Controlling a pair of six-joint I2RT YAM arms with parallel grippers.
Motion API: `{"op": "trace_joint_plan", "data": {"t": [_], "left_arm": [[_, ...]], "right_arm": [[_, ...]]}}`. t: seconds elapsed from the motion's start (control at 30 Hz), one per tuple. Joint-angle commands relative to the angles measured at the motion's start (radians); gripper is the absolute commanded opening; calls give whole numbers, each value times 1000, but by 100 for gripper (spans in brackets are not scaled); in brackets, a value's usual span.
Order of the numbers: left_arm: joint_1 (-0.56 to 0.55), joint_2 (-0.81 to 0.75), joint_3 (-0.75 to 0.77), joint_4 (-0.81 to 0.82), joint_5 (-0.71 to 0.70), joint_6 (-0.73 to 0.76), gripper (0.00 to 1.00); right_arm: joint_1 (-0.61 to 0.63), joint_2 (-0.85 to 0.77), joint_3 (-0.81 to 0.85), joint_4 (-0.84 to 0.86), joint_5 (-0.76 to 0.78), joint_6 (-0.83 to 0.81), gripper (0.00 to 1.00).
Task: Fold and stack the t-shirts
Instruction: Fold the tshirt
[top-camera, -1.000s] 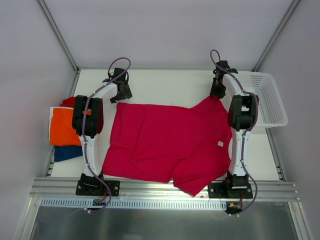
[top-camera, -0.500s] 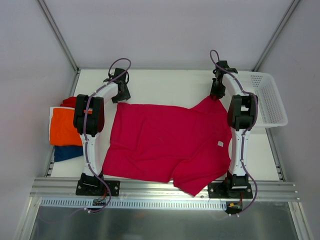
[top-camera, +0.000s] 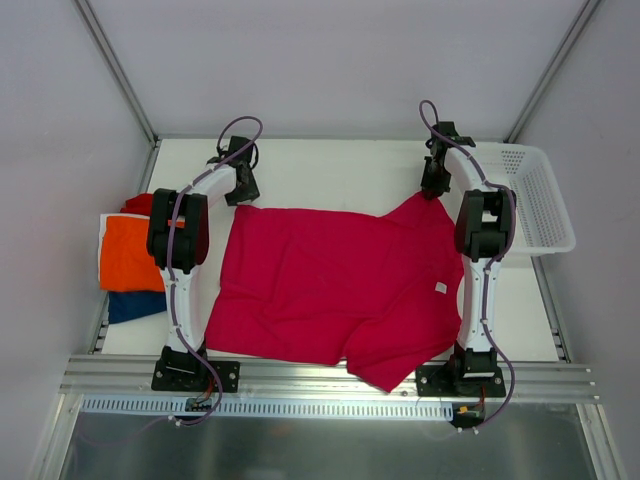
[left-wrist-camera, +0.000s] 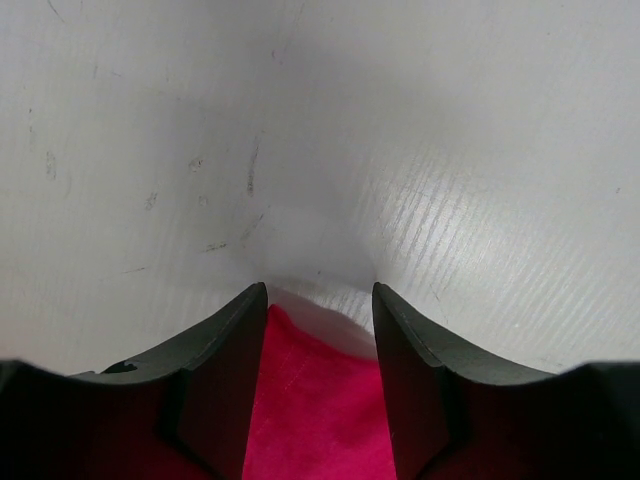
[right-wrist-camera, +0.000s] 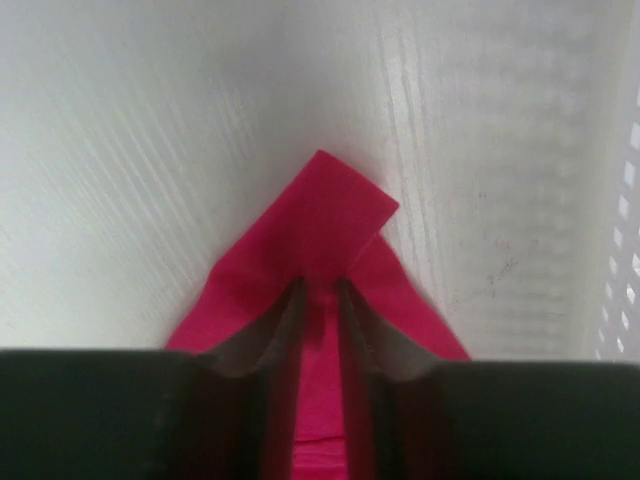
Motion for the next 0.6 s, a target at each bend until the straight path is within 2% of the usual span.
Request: {"op": "trace_joint_plan", "data": {"t": [0.0,0.1,0.13,0.17,0.23,0.3,0.47,0.57], "left_arm": [[8,-2,36,-22,-10,22,45],[8,-2,39,-22,-13,27,34],[6,-2,39,-23,-14,27,32],[8,-2,41,-23,-11,27,24],[8,-1,41,-23,-11,27,14],[8,1,39,-25,-13,27,0],[8,-37,19,-25,-42,17,0],[6,-85,7,-25,-51,11,0]], "right_arm": [[-2,-26,5,-10,-15,2,12],[-1,-18,19,-13,-16,2,0],[-1,-17,23,-14,-18,2,0],[-1,-15,25,-13,-18,2,0],[-1,-17,20,-13,-15,1,0],[-1,-32,5,-2,-6,-1,0],[-1,-158,-119,68,22,-6,0],[1,-242,-135,64,26,-13,0]]}}
